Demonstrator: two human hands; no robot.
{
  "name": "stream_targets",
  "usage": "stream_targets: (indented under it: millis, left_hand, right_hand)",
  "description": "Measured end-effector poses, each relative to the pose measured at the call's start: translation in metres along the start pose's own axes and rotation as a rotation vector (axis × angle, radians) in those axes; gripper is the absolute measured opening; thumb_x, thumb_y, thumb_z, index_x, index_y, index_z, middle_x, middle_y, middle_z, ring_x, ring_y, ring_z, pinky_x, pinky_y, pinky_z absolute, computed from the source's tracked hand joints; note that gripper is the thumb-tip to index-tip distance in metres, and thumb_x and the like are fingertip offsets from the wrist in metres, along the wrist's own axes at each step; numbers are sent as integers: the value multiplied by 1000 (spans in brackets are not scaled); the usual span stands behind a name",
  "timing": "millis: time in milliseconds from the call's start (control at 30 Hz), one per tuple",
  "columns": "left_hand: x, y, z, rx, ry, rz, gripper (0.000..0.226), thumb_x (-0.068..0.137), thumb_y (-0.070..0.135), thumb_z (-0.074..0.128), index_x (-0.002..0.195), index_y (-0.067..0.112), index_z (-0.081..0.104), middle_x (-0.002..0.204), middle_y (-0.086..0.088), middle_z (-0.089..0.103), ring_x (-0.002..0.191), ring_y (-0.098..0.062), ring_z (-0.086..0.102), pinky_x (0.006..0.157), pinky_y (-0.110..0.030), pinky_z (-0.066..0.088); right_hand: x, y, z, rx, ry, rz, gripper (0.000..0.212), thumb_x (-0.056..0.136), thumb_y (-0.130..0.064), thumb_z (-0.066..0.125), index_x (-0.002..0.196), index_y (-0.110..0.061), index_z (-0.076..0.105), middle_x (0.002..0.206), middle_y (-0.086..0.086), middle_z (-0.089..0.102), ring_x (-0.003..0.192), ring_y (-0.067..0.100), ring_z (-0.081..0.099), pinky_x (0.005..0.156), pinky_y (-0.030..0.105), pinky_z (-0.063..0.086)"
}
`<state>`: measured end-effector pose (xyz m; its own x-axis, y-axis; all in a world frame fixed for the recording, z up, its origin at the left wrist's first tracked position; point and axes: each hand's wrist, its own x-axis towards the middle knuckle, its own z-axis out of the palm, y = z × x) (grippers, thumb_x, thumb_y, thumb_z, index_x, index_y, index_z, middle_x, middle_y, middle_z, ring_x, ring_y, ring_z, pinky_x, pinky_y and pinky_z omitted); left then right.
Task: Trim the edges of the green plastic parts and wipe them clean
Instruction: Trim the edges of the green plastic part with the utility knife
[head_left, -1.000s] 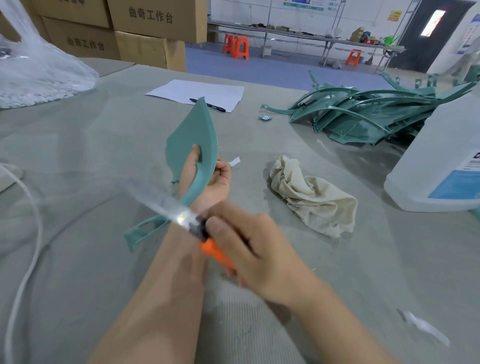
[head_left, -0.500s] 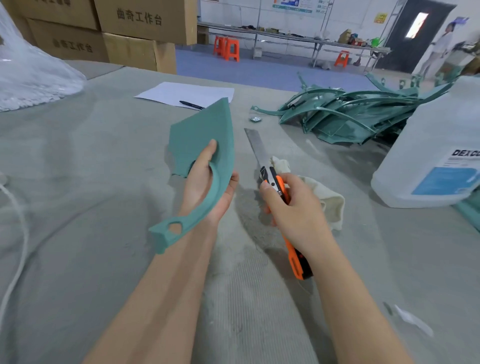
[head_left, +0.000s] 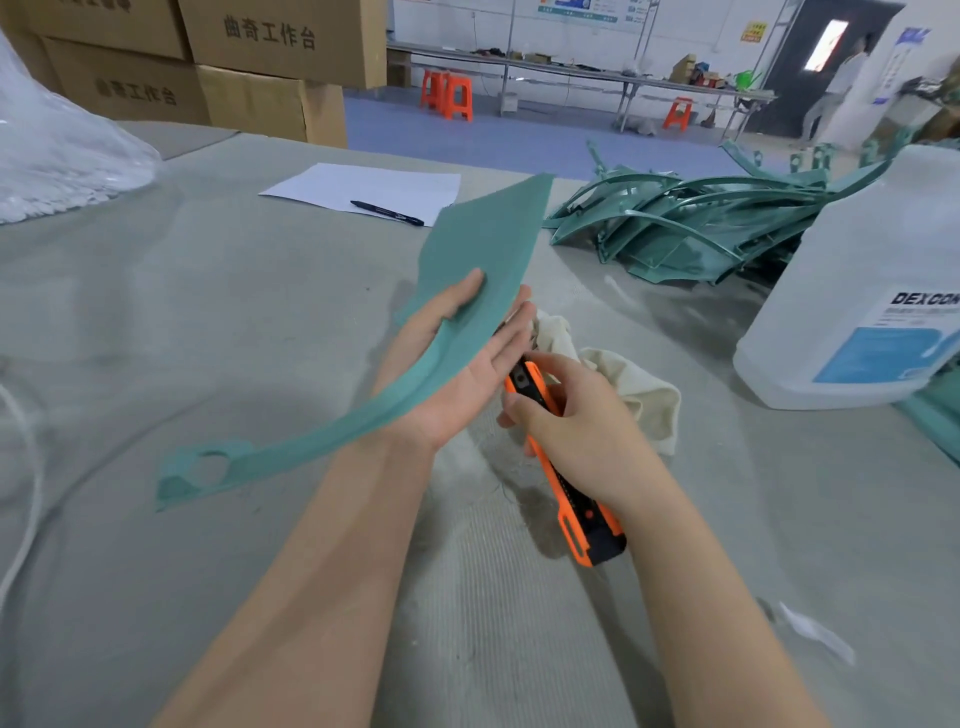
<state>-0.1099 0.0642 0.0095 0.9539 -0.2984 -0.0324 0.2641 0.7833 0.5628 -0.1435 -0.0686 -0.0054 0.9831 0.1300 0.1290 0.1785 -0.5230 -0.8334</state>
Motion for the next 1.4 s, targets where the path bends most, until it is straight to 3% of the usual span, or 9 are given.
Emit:
stream_targets:
  millis: [100,233,467,600,800,933,1067,1200,1400]
  left_hand:
    - [6,5,-7,-87,135,155,17,95,19,52,108,12,61,124,-8,61,121,-23,56,98,-29,44]
    - [5,17,-20,-44,264,375,19,99,24,48,86,22,62,90,4,62,90,-13,59,74,-24,52]
    - [8,13,-24,-231,387,254,6,94,18,54,92,14,58,84,-1,64,57,-10,63,63,-22,49]
    - [11,7,-25,-238,385,224,8,94,17,55,88,13,57,81,-2,62,49,-10,62,54,-20,49]
    - [14,24,-32,-313,375,342,17,95,21,52,81,13,57,68,1,61,45,-9,59,50,-15,46]
    - [12,30,-42,-364,355,428,16,95,19,50,83,12,57,71,0,64,47,-8,58,49,-16,43]
    - [12,36,-45,-339,385,428,23,99,21,45,81,11,55,59,1,62,39,-7,55,45,-15,43]
    - [10,36,-44,-393,428,400,20,96,21,50,79,12,57,60,0,62,42,-10,56,49,-19,41]
    - [7,22,-31,-319,438,297,15,95,17,51,82,12,56,76,-2,60,43,-9,55,50,-19,41]
  right_hand:
    - [-4,-5,-4,108,-103,33,21,93,-14,59,111,-25,58,77,-2,73,49,6,56,53,18,48]
    - [-6,-8,-12,282,-85,76,20,93,-14,58,112,-20,61,74,0,72,50,9,56,51,19,47]
    - [-2,-4,-8,394,116,83,18,94,-17,58,111,-24,61,70,-7,70,52,4,58,50,15,46]
    - [-3,-8,-2,416,79,77,12,92,-17,61,102,-11,58,65,-3,63,58,16,59,62,35,52]
    - [-26,-30,11,792,-665,154,17,84,-10,60,68,-14,56,54,5,58,37,15,55,37,17,44]
    - [-44,-43,34,777,-1167,176,16,91,-3,44,81,-11,53,112,47,55,105,62,51,71,28,58]
    - [-35,-42,40,1054,-730,220,17,85,6,52,79,-8,58,90,14,69,99,41,62,92,46,50]
    - [-16,-33,30,1002,-59,209,26,93,2,53,71,-12,58,122,14,66,107,27,67,84,39,58]
    - [-9,-21,13,669,26,188,23,99,-36,51,96,-13,48,75,5,72,36,15,50,36,21,39]
